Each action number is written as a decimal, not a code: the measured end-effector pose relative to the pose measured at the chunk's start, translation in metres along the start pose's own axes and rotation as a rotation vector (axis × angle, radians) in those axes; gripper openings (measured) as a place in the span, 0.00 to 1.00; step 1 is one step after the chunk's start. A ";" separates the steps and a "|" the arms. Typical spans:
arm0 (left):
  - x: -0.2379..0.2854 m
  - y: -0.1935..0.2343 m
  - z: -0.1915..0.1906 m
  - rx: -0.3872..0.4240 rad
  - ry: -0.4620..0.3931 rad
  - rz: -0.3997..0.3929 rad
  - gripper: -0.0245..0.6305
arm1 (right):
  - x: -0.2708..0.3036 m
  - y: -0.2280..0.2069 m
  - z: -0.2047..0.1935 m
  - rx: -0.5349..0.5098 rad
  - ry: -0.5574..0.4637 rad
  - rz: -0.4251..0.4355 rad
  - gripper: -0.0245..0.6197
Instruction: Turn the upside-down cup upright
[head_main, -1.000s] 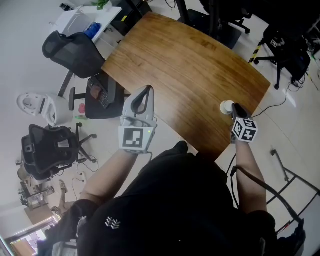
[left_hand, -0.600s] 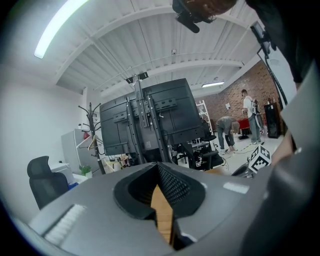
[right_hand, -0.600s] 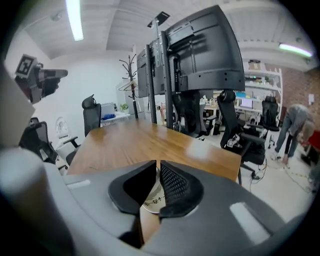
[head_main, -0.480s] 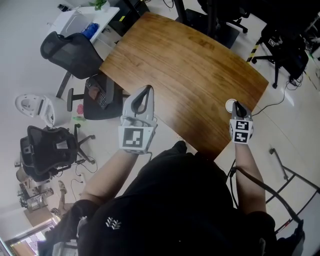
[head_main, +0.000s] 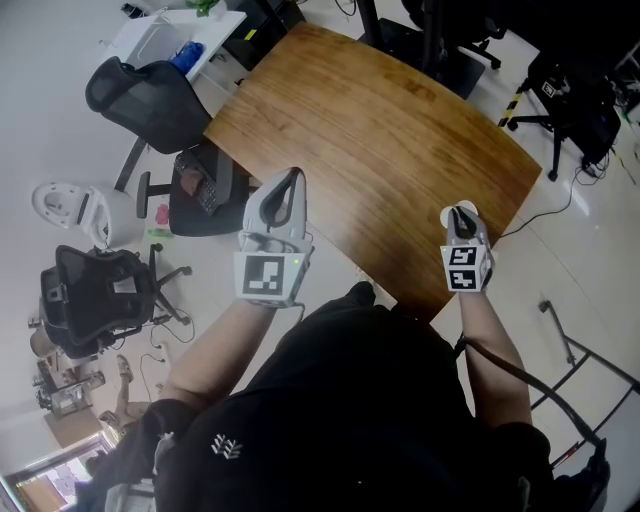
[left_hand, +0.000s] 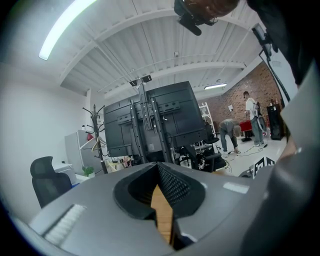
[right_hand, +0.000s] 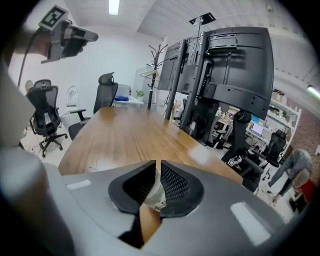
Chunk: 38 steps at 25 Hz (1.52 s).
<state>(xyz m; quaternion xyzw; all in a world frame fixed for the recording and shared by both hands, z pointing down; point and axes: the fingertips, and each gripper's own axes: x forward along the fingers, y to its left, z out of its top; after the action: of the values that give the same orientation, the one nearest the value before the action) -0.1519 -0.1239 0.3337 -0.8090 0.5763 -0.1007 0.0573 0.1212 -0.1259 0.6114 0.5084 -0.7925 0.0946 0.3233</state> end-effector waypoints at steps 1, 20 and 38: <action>0.000 0.001 0.001 0.000 -0.002 0.002 0.04 | 0.000 0.007 0.002 0.022 -0.018 0.019 0.09; -0.008 0.010 -0.005 0.015 0.027 0.035 0.04 | 0.017 0.028 -0.025 0.393 -0.099 0.168 0.07; 0.007 -0.005 0.000 0.015 0.009 -0.006 0.04 | 0.017 -0.017 -0.046 0.439 0.061 0.163 0.29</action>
<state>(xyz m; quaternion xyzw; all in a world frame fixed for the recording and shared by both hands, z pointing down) -0.1452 -0.1294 0.3355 -0.8098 0.5734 -0.1088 0.0603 0.1500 -0.1248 0.6543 0.4976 -0.7813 0.3057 0.2202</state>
